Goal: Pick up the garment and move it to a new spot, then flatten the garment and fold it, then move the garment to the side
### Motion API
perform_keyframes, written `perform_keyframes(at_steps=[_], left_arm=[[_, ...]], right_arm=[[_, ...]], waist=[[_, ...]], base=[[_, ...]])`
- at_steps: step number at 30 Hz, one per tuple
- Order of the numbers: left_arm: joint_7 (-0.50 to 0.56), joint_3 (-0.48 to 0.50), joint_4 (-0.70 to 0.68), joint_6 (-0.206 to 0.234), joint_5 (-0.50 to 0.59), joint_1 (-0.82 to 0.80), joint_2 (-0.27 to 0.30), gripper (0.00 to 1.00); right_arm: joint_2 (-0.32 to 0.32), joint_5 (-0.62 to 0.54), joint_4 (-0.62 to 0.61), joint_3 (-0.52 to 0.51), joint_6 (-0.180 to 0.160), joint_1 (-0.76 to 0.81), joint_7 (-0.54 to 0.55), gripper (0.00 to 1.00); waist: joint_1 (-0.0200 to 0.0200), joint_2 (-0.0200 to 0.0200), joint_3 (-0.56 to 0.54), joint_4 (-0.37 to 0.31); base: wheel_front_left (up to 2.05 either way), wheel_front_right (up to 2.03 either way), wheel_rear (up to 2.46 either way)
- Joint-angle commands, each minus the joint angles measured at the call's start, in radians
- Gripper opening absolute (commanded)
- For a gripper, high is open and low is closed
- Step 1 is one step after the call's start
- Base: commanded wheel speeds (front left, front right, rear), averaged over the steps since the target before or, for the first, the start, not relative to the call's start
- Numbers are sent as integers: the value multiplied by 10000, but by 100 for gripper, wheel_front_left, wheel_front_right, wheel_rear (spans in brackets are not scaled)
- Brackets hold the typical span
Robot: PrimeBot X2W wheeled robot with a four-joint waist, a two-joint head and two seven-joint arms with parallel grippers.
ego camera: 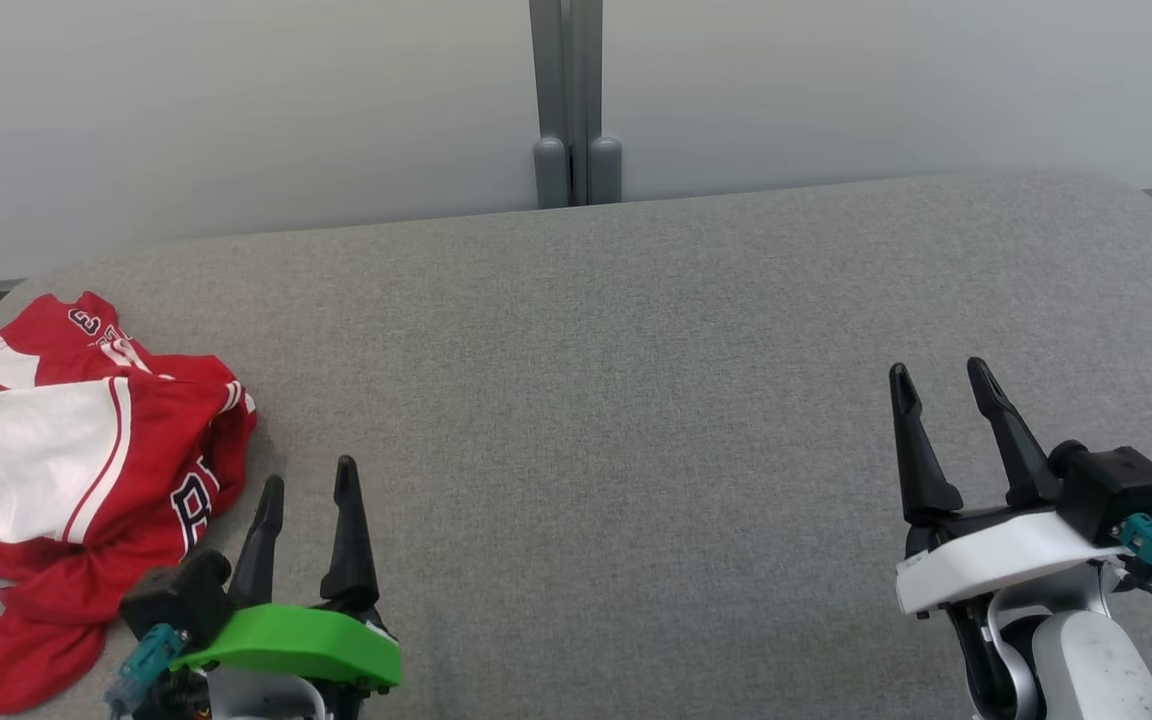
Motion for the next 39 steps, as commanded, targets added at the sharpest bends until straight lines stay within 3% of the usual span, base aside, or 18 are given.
perform_keyframes(at_steps=[1, 14, 21, 25, 35, 39], left_arm=[[-97, -162, -36, 128, 387, -42, 152, 100], [-437, -1597, 362, 1333, 2098, -351, 836, 100], [-599, -1850, 83, 1825, 2066, -329, 815, 100], [-692, -1890, -185, 1558, 2029, -237, 755, 100], [-896, -500, -386, 561, 1538, 352, -11, 100], [-970, -263, -99, 356, 1842, 493, -87, 100]], right_arm=[[-38, -422, -91, 39, 3, -59, -125, 100], [-33, -1969, -220, 135, 4, 2, -459, 100], [-40, -1939, -307, 174, 4, 90, -621, 100], [-44, -1648, -260, 271, 5, 174, -713, 100], [-50, -232, 164, 108, 4, 344, -914, 100], [-55, -292, 433, 110, 5, 321, -997, 100]], waist=[[0, 0, -11, 0], [0, 0, -98, -23], [0, 0, -127, -12], [0, 0, -126, 3], [0, 0, -142, 103], [0, 0, -192, 102]], base=[[0, 0, 0], [0, 0, 0], [0, 0, 0], [0, 0, 0], [0, 0, 0], [0, 0, 0]])
